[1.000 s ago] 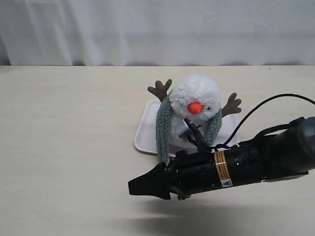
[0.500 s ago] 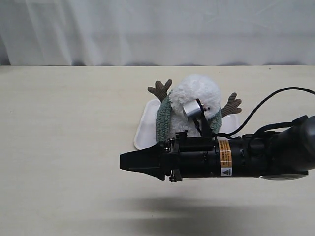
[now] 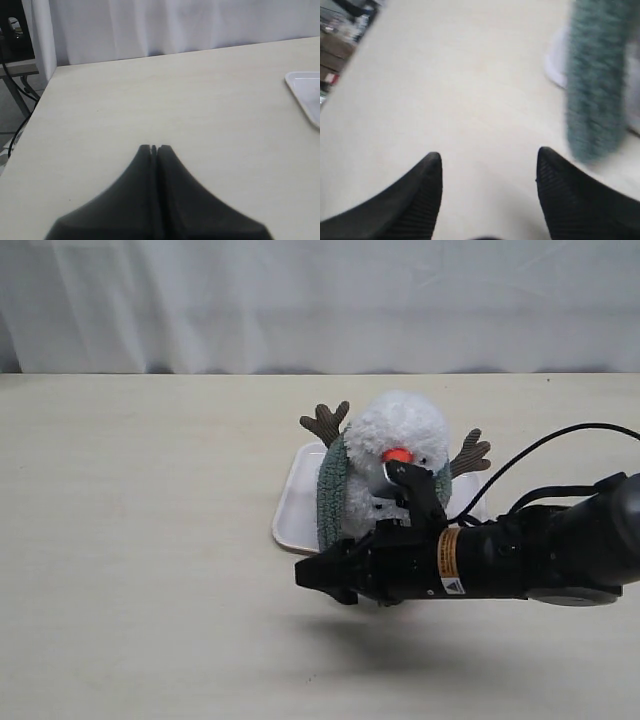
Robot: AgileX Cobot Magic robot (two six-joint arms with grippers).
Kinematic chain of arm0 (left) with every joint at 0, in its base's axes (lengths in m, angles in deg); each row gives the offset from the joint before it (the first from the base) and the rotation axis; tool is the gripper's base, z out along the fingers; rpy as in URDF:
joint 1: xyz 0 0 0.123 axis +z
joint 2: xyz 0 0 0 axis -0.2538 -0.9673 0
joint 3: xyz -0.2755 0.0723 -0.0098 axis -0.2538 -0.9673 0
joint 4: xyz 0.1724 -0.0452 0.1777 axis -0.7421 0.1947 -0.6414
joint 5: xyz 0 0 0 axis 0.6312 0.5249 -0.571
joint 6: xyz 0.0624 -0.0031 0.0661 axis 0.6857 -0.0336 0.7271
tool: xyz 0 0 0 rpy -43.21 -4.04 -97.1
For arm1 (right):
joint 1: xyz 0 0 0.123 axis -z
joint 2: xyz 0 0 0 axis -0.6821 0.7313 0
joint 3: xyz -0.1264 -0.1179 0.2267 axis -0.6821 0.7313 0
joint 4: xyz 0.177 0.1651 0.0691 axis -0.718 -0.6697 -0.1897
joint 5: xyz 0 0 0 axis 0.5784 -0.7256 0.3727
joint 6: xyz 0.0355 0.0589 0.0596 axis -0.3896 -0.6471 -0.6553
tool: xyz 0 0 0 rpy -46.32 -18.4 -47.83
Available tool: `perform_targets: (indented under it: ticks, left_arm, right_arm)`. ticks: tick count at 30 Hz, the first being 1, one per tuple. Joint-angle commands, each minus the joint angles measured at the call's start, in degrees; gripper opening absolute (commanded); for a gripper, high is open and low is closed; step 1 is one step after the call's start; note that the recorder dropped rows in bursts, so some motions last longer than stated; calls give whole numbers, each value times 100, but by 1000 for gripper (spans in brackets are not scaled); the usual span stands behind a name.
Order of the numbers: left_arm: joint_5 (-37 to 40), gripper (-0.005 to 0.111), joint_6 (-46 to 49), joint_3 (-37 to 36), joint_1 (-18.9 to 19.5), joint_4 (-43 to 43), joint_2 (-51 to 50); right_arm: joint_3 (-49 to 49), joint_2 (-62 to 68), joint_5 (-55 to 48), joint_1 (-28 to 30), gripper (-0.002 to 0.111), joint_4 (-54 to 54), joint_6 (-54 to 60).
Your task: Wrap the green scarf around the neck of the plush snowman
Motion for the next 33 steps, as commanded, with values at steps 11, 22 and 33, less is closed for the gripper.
perform_targets:
  ticks: [11,22,33]
  left_arm:
    - [-64,0,-5,-18,7,4,10]
    - [-64,0,-5,-18,7,4,10]
    - [-64,0,-5,-18,7,4,10]
  right_arm:
    - [-309,-826,-2336,-346,49,465,138]
    - [-924,-539,-4075,-1185,59,153,52]
    - [-1259,15,-3578,-1185,59,112,-251]
